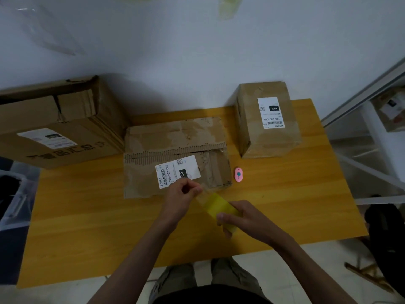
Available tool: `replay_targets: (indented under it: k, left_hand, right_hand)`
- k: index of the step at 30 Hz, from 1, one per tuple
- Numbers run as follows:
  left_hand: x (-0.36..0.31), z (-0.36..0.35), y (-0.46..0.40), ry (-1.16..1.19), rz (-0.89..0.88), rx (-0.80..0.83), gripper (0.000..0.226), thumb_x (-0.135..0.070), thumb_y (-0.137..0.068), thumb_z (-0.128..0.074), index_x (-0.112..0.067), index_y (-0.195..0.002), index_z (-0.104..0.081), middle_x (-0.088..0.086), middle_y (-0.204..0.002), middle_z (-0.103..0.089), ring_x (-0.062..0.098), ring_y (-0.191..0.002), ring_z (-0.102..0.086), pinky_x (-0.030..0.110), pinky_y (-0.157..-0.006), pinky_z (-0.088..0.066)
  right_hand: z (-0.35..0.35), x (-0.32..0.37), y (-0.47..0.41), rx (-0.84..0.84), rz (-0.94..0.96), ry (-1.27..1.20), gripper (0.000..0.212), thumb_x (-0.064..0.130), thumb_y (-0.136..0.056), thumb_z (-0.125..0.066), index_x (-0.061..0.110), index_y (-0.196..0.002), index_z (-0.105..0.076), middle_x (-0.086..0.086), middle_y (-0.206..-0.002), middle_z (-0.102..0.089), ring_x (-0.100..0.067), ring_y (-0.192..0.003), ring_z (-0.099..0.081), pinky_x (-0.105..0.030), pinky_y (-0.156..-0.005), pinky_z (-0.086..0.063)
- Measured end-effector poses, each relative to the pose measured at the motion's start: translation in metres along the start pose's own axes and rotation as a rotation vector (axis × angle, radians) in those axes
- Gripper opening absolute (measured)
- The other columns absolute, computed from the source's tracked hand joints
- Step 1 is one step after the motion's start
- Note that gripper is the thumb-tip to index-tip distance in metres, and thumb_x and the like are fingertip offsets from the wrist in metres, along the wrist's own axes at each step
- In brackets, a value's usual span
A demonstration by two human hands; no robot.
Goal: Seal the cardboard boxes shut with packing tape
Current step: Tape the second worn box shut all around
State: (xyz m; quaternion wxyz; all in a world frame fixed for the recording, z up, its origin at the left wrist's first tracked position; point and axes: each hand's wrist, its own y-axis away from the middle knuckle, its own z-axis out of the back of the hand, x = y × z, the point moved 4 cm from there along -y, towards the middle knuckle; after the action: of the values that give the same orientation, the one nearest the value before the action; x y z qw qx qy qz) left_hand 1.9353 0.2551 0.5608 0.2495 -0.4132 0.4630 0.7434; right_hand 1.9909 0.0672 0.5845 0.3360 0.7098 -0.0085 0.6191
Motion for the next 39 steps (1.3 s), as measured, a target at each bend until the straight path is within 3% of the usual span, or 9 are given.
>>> replay_targets:
  k: [5,11,17,20,24,27,30,34,39]
  left_hand:
    - [0.001,-0.006,-0.006,-0.109,-0.058,-0.003,0.003,-0.01,-0.091,-0.072,-0.01,-0.089,-0.07,0.002,-0.092,-0.07,-0.004,-0.081,-0.062,0.011,-0.069,-0.046]
    - [0.023,-0.007,0.009,-0.144,-0.055,-0.024,0.005,-0.009,-0.09,-0.073,-0.01,-0.087,-0.069,0.0,-0.091,-0.07,0.003,-0.084,-0.063,0.017,-0.072,-0.049]
    - [0.052,0.001,0.027,-0.173,0.015,-0.099,0.007,-0.012,-0.092,-0.071,-0.011,-0.087,-0.068,0.0,-0.089,-0.068,0.011,-0.085,-0.063,0.028,-0.076,-0.049]
    - [0.052,0.009,0.028,-0.16,-0.014,-0.146,0.007,-0.014,-0.095,-0.07,-0.012,-0.088,-0.069,-0.002,-0.093,-0.07,0.008,-0.088,-0.064,0.023,-0.076,-0.048]
    - [0.055,0.014,0.035,-0.141,-0.049,-0.174,0.006,-0.013,-0.095,-0.07,-0.007,-0.092,-0.07,-0.002,-0.093,-0.071,0.006,-0.089,-0.064,0.018,-0.075,-0.048]
    - [0.059,0.023,0.038,-0.12,-0.058,-0.163,0.004,-0.012,-0.093,-0.072,-0.009,-0.09,-0.072,-0.002,-0.094,-0.072,0.009,-0.092,-0.066,0.025,-0.082,-0.053]
    - [0.062,0.027,0.043,-0.151,-0.062,-0.156,0.004,-0.011,-0.091,-0.073,-0.011,-0.087,-0.071,-0.001,-0.092,-0.072,0.013,-0.091,-0.067,0.032,-0.085,-0.056]
    - [0.066,0.027,0.051,-0.167,-0.084,-0.176,0.007,-0.011,-0.09,-0.074,-0.009,-0.085,-0.069,0.0,-0.089,-0.071,0.017,-0.09,-0.067,0.038,-0.085,-0.057]
    - [0.049,0.025,0.044,-0.179,-0.136,-0.191,0.011,-0.013,-0.09,-0.074,-0.018,-0.083,-0.069,-0.004,-0.087,-0.071,0.009,-0.087,-0.066,0.03,-0.083,-0.056]
  right_hand:
    - [0.0,-0.007,0.002,-0.052,-0.003,-0.084,0.03,0.03,-0.097,-0.06,0.005,-0.085,-0.068,0.001,-0.061,-0.066,-0.023,-0.063,-0.062,-0.042,-0.074,-0.052]
    - [-0.006,-0.023,0.006,-0.033,-0.065,-0.114,0.031,0.026,-0.098,-0.062,-0.001,-0.083,-0.069,-0.009,-0.066,-0.066,-0.026,-0.061,-0.062,-0.031,-0.068,-0.052]
    - [-0.023,-0.046,0.003,-0.032,-0.135,-0.052,0.024,0.024,-0.096,-0.067,0.012,-0.075,-0.069,0.001,-0.065,-0.069,-0.027,-0.058,-0.061,-0.037,-0.062,-0.052]
    - [-0.018,-0.067,0.003,-0.1,-0.194,0.094,0.035,0.032,-0.092,-0.071,0.016,-0.061,-0.064,-0.001,-0.057,-0.065,-0.026,-0.05,-0.06,-0.038,-0.057,-0.049]
    - [-0.021,-0.074,0.001,-0.096,-0.234,0.13,0.039,0.035,-0.091,-0.072,0.003,-0.068,-0.066,-0.009,-0.057,-0.065,-0.026,-0.05,-0.06,-0.036,-0.06,-0.05]
    - [-0.026,-0.076,-0.003,-0.091,-0.246,0.178,0.04,0.038,-0.09,-0.072,0.004,-0.07,-0.069,-0.015,-0.062,-0.068,-0.026,-0.052,-0.062,-0.036,-0.061,-0.052]
    - [-0.03,-0.081,-0.007,-0.088,-0.266,0.257,0.055,0.048,-0.085,-0.072,-0.006,-0.075,-0.067,-0.021,-0.07,-0.071,-0.027,-0.053,-0.062,-0.048,-0.063,-0.054]
    - [-0.028,-0.078,-0.008,-0.107,-0.296,0.323,0.048,0.043,-0.089,-0.07,-0.003,-0.074,-0.072,-0.014,-0.069,-0.073,-0.027,-0.053,-0.065,-0.041,-0.065,-0.056]
    - [-0.018,-0.07,-0.015,-0.251,-0.358,0.465,0.074,0.074,-0.068,-0.058,0.001,-0.082,-0.067,-0.007,-0.078,-0.074,-0.028,-0.072,-0.07,-0.045,-0.076,-0.06]
